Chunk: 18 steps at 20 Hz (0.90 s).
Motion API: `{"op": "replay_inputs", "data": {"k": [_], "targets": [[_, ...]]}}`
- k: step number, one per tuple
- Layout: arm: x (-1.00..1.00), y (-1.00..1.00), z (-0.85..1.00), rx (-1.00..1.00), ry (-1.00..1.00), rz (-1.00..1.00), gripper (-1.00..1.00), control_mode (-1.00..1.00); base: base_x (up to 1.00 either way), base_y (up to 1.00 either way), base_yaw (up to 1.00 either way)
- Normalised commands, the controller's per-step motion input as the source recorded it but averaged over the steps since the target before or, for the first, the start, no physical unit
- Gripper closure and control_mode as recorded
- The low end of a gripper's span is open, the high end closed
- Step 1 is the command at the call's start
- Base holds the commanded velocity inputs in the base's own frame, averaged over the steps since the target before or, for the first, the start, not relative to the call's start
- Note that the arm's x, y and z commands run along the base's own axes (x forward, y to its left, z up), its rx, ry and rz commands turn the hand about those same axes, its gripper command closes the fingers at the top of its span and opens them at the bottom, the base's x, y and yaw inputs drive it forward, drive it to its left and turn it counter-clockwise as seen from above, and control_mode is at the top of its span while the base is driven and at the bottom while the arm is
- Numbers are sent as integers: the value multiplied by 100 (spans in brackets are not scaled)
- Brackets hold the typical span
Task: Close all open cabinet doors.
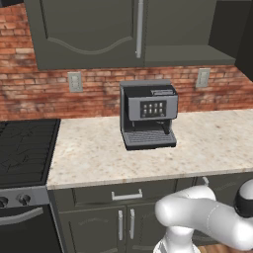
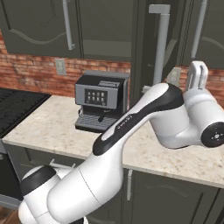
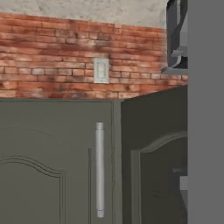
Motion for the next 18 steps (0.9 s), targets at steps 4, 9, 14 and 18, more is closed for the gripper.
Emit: {"op": "replay_inputs", "data": {"k": [4, 9, 14, 18], "targets": [[8, 1, 18, -7, -12, 8, -100, -100, 0, 0, 0], [0, 9, 9, -9, -19, 10, -100, -100, 0, 0, 0], [1, 31, 2, -12, -12, 7, -100, -100, 0, 0, 0], [5, 35, 0, -13, -9, 8, -100, -100, 0, 0, 0]]}}
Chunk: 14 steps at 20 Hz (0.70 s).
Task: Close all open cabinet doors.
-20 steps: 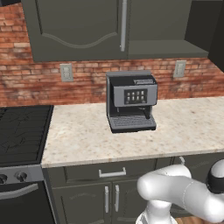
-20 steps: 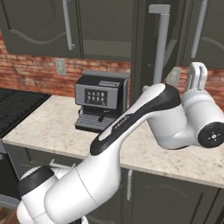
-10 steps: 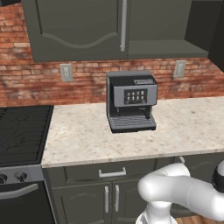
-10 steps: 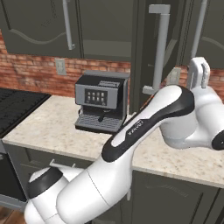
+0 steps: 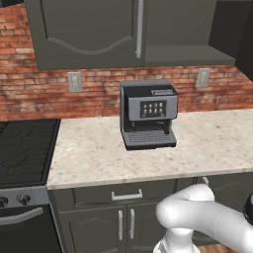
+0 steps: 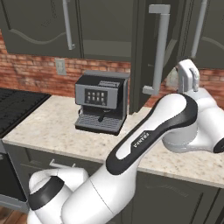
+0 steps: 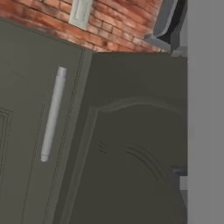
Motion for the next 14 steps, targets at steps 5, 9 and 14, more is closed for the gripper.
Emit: {"op": "replay_inputs", "data": {"k": [5, 9, 14], "targets": [[9, 32, 5, -11, -4, 10, -100, -100, 0, 0, 0], [-6, 30, 21, -6, 0, 12, -100, -100, 0, 0, 0], [-6, 42, 19, -8, 0, 12, -100, -100, 0, 0, 0]]}}
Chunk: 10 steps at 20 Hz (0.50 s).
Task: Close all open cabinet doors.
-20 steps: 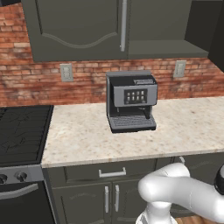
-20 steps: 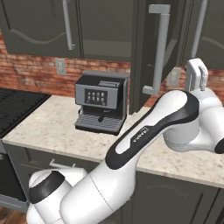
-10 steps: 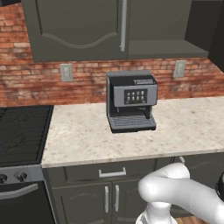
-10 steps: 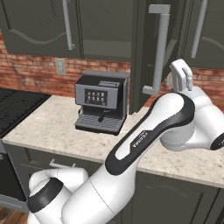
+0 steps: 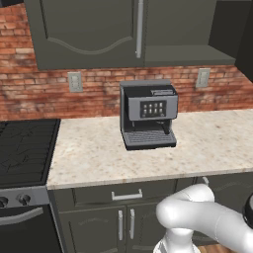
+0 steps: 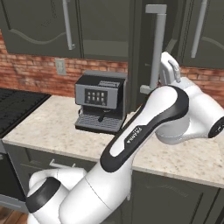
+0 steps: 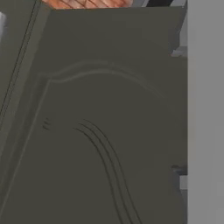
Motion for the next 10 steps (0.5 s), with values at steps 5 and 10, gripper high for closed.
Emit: {"op": "replay_inputs", "data": {"k": [5, 10], "targets": [[0, 45, 14, -7, 0, 8, -100, -100, 0, 0, 0], [1, 53, 2, -8, 0, 4, -100, -100, 0, 0, 0]]}}
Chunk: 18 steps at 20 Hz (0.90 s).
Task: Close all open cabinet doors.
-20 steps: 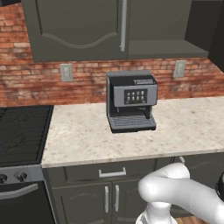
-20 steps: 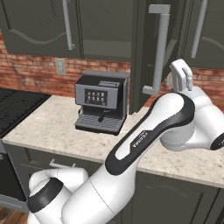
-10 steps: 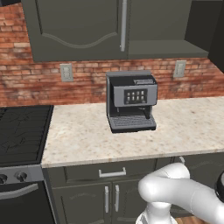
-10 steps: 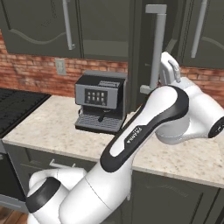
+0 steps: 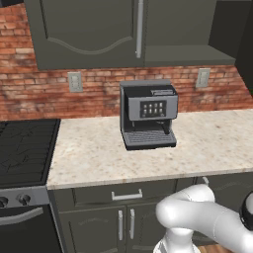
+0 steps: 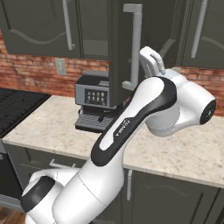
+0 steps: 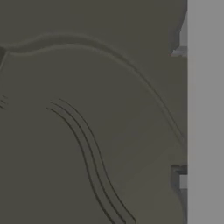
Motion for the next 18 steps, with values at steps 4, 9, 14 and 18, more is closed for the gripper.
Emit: {"op": "replay_inputs", "data": {"k": [4, 9, 14, 18], "targets": [[9, 57, 0, -8, 0, 1, -100, -100, 0, 0, 0], [20, 57, 3, -8, 0, 0, -100, -100, 0, 0, 0], [30, 55, 7, -8, 0, 0, -100, -100, 0, 0, 0], [37, 54, 6, -6, 0, 0, -100, -100, 0, 0, 0]]}}
